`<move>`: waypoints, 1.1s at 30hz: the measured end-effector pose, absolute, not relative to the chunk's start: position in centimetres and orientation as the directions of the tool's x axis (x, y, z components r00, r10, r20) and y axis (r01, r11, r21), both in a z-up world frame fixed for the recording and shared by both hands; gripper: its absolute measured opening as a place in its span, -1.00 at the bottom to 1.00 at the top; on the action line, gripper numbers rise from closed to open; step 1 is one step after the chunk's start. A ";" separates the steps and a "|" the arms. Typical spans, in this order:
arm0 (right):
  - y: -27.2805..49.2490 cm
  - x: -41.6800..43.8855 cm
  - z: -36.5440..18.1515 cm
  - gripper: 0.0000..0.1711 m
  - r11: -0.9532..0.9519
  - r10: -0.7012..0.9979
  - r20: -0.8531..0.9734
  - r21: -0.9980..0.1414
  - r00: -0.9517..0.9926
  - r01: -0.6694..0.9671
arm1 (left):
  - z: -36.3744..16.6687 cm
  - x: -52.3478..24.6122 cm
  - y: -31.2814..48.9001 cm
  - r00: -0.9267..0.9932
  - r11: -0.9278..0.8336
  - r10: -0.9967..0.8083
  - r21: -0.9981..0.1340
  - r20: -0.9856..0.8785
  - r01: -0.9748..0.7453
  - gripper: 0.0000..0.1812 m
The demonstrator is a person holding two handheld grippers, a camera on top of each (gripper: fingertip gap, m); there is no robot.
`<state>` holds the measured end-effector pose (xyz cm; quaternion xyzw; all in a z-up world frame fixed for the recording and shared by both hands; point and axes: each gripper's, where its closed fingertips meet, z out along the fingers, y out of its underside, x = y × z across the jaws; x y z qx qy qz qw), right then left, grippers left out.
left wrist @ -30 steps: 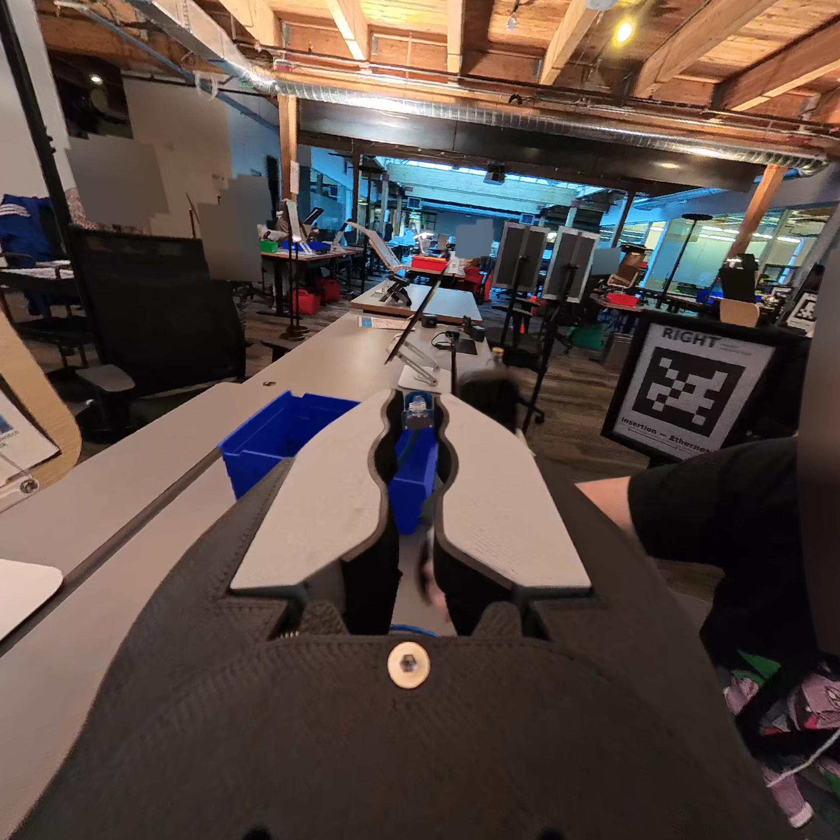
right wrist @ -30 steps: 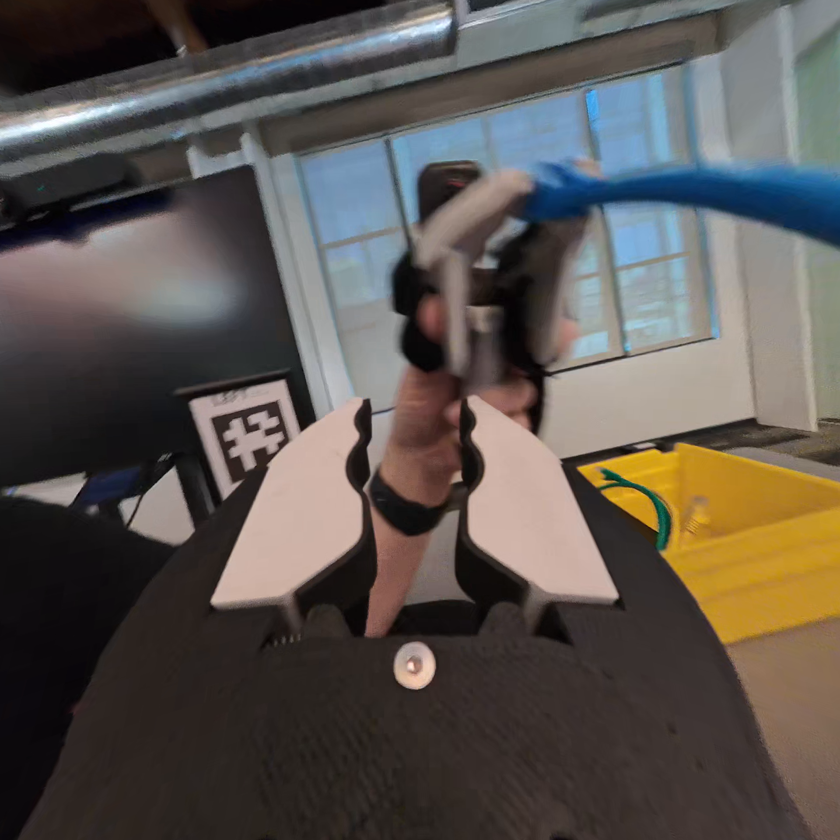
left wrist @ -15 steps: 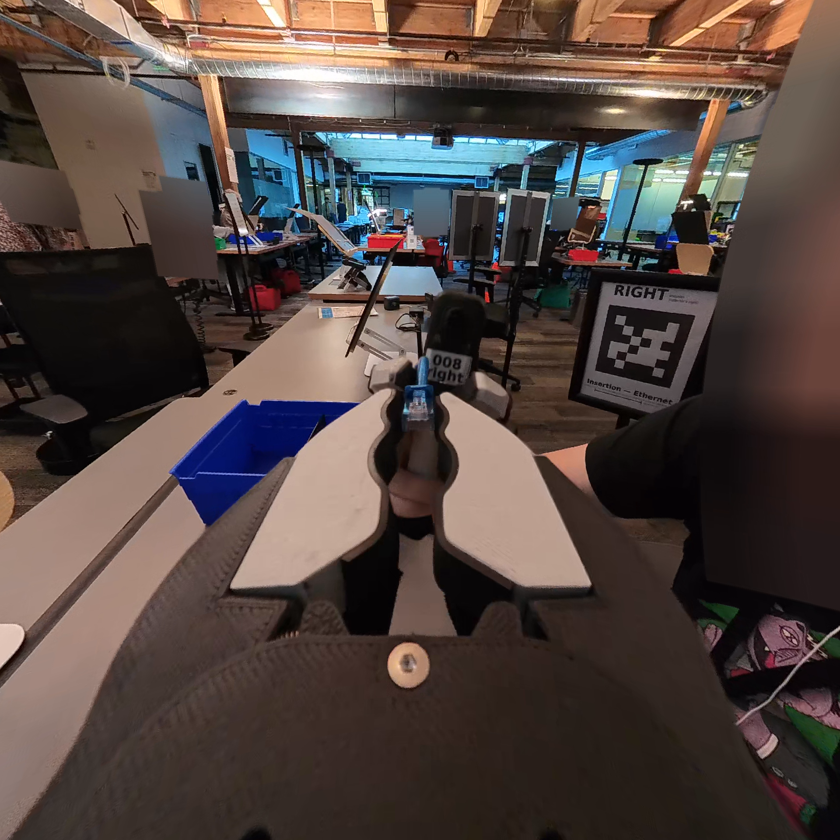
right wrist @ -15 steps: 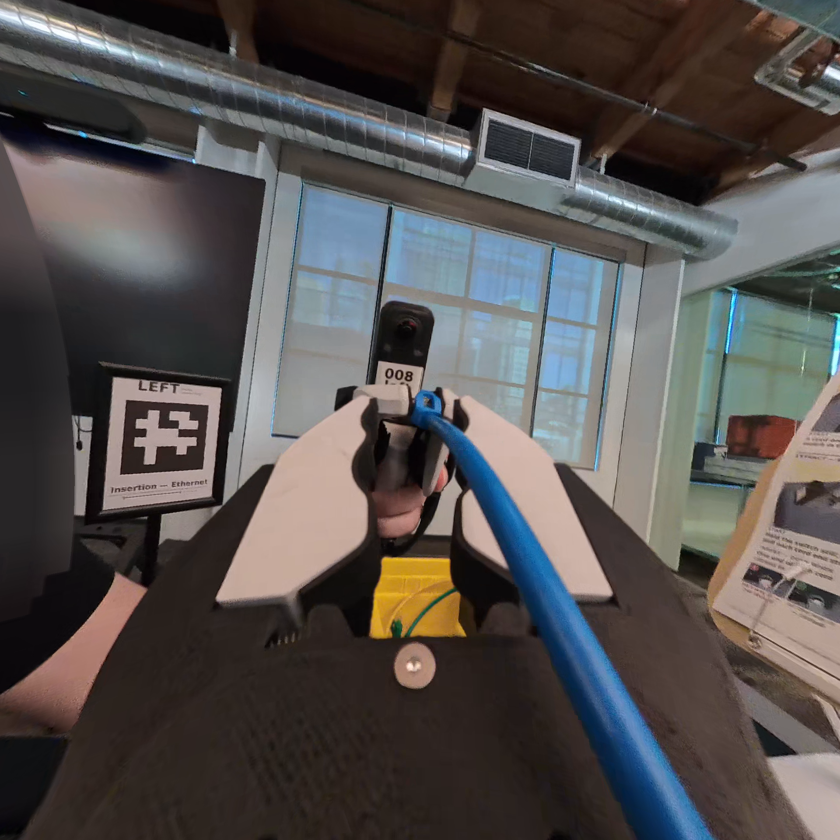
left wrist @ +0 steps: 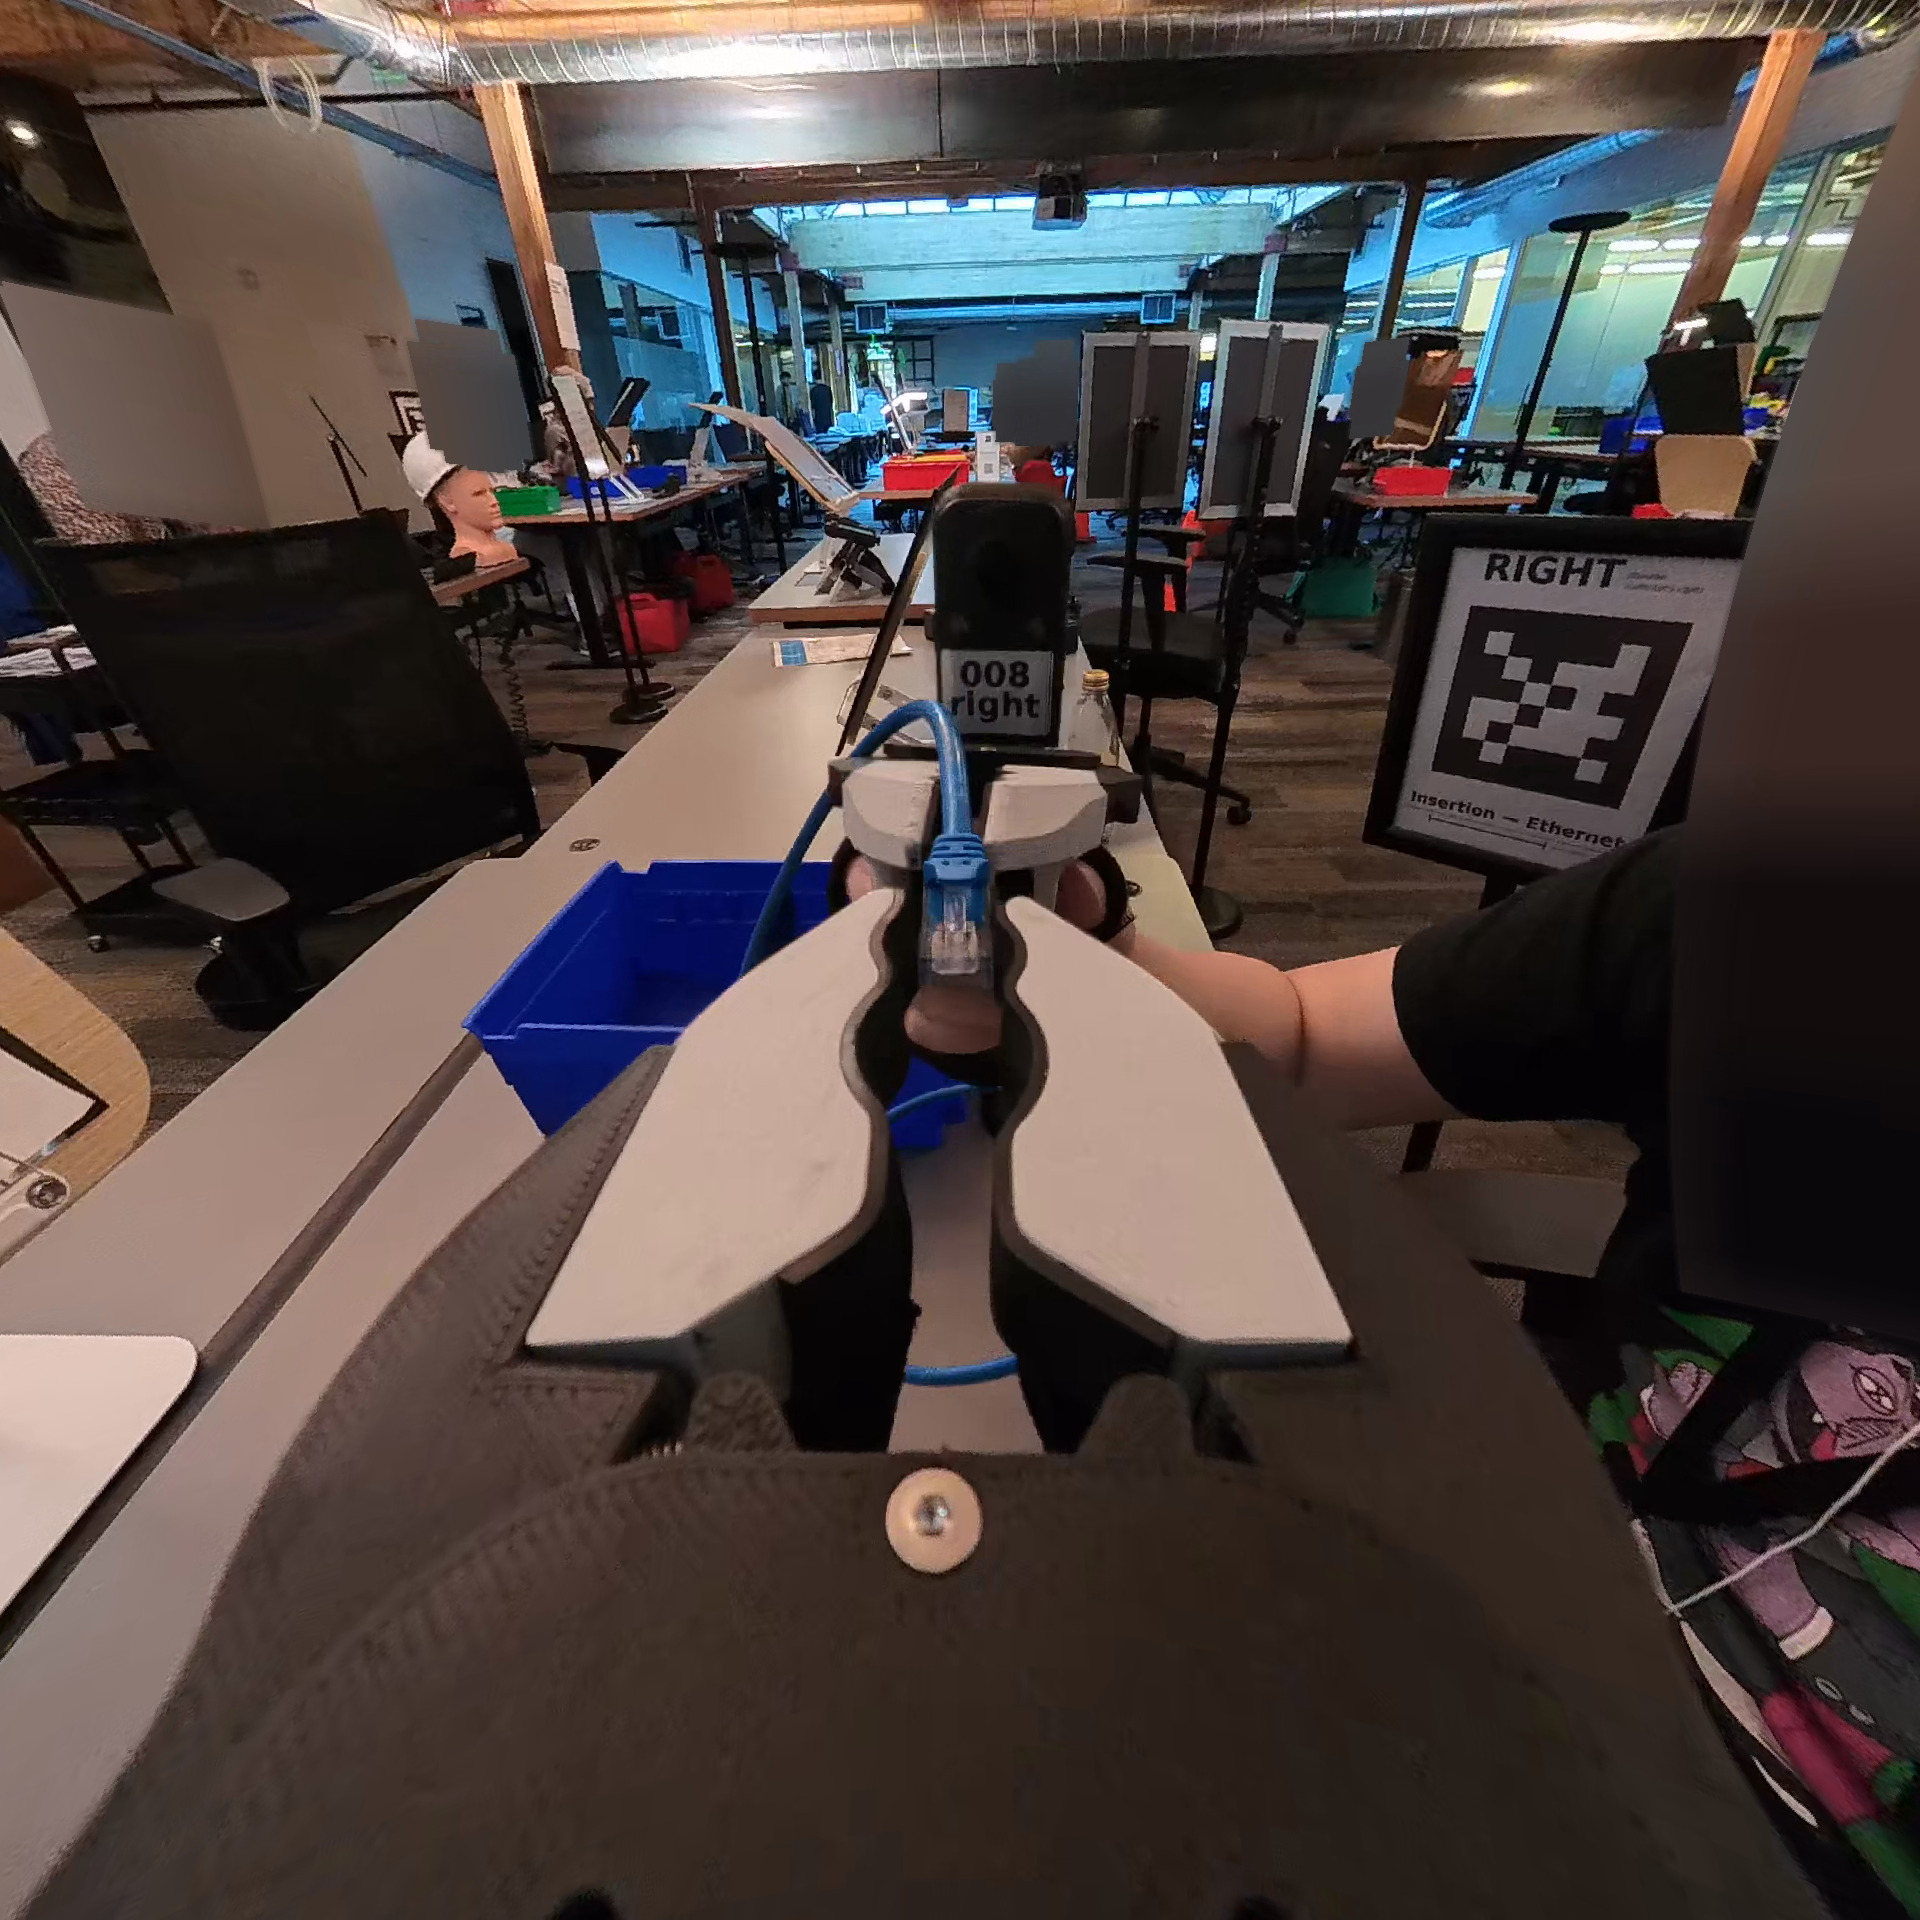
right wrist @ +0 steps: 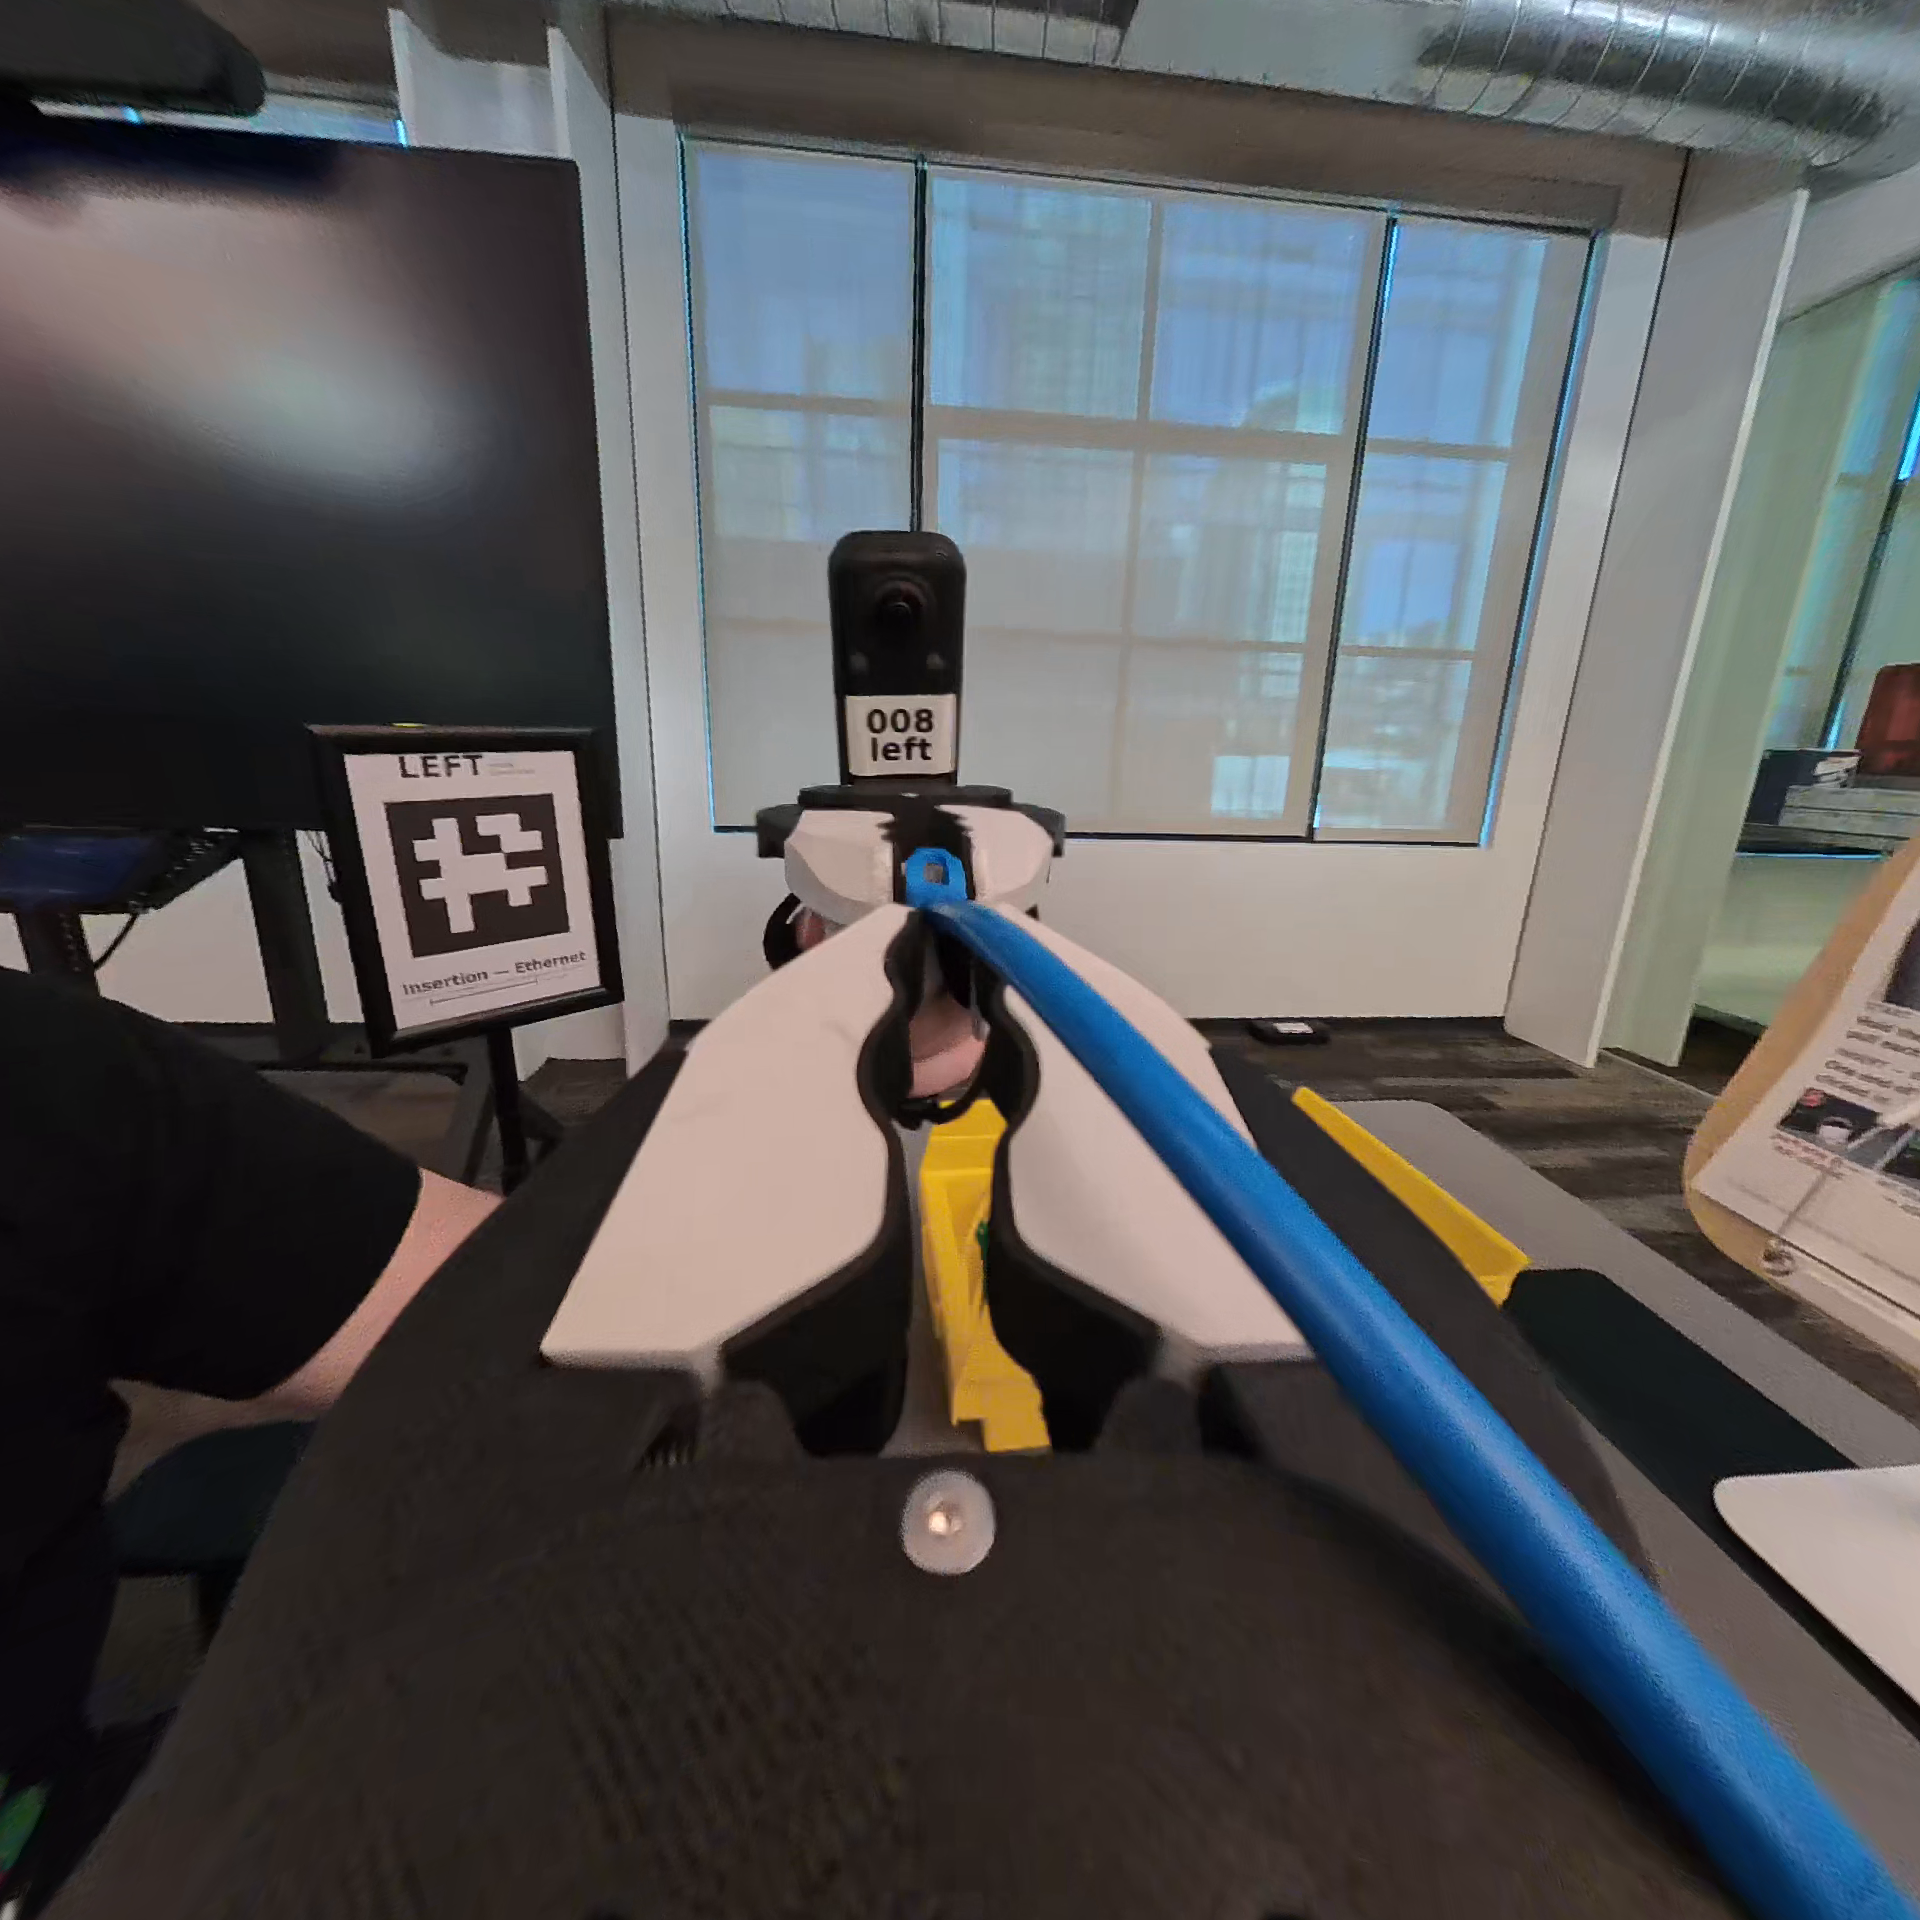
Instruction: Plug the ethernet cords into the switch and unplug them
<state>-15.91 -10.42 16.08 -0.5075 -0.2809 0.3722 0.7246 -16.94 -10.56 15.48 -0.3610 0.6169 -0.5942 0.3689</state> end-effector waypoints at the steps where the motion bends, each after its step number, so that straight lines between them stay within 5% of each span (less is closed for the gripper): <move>1: -10.3 -15.8 16.1 -0.88 0.213 0.816 0.030 -0.944 0.578 -0.253 | 15.4 -16.9 -10.5 -0.463 0.035 -0.886 -0.999 -0.027 -0.010 -0.87; 8: -10.2 -16.0 15.9 -0.92 0.122 0.846 -0.070 -0.940 0.528 -0.319 | 15.1 -16.8 -9.9 -0.394 0.149 -0.908 -0.989 -0.144 0.018 -0.85; 11: -9.7 -15.5 15.8 -0.92 0.059 0.842 -0.149 -0.930 0.518 -0.363 | 15.5 -16.9 -9.0 -0.213 0.346 -0.911 -0.936 -0.353 0.073 -0.40; 13: -9.4 -15.4 15.6 -0.92 0.013 0.844 -0.194 -0.925 0.500 -0.381 | 15.4 -16.8 -8.5 -0.088 0.513 -0.852 -0.857 -0.516 0.060 -0.38; 23: -8.2 -15.6 13.4 -0.92 -0.184 0.822 -0.348 -0.911 0.451 -0.368 | 12.8 -14.5 -7.6 0.083 0.840 -0.533 -0.538 -0.842 -0.072 -0.83; 28: -8.3 -15.8 13.3 -0.70 -0.112 0.874 -0.252 -0.937 0.417 -0.331 | 11.7 -14.8 -8.7 -0.052 0.809 -0.588 -0.584 -0.807 -0.069 -0.83; 33: -8.7 -16.4 12.0 -0.69 -0.174 0.906 -0.256 -0.952 0.338 -0.253 | 10.6 -15.1 -8.6 -0.113 0.822 -0.569 -0.560 -0.814 -0.108 -0.84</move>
